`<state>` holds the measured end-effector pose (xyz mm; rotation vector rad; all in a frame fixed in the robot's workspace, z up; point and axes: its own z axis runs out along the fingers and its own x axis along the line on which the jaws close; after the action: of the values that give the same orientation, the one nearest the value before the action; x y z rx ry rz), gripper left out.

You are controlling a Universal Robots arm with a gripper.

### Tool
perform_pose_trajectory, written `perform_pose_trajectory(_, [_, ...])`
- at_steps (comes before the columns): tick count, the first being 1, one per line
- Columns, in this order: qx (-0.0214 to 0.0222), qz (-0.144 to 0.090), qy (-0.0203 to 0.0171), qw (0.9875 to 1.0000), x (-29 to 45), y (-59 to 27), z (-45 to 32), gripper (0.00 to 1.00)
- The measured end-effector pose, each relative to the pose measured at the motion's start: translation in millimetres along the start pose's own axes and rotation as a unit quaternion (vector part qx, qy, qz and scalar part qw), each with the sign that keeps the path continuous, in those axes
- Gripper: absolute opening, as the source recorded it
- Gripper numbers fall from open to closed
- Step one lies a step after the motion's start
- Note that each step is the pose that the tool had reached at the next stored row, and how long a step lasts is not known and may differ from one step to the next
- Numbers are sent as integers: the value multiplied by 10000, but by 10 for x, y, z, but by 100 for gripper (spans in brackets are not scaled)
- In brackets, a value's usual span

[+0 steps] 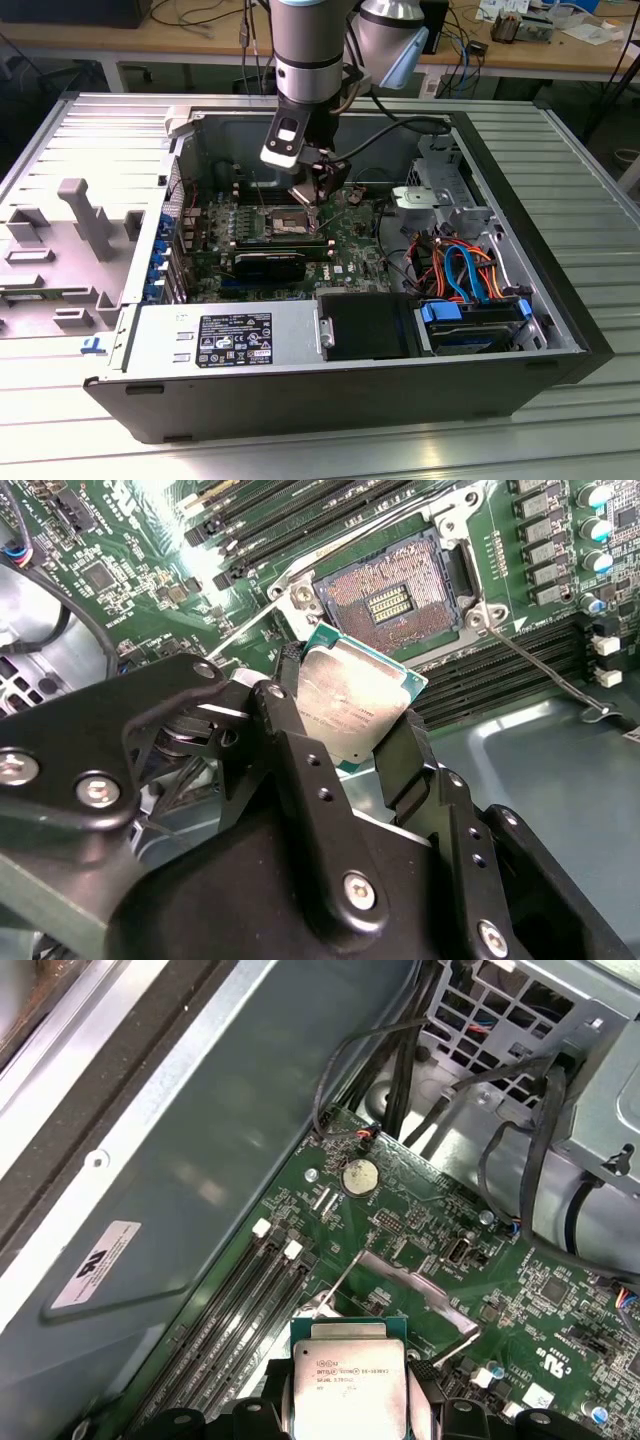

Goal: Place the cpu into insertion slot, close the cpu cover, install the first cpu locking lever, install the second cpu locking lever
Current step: 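Place the cpu into insertion slot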

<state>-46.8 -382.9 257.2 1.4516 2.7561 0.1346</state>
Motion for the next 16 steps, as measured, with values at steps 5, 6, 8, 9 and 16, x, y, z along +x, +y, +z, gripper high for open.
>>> perform_pose_trajectory(5, [-2,96,-8,10000,-2,-1,1,54])
perform_pose_trajectory(6, [-3,115,-10,9999,-2,-1,1,54])
perform_pose_trajectory(8, [-3,144,-13,9999,-3,-2,2,54])
perform_pose_trajectory(9, [-3,155,-13,9999,-3,-2,1,54])
perform_pose_trajectory(16, [-6,296,-26,9996,-8,-6,2,54])
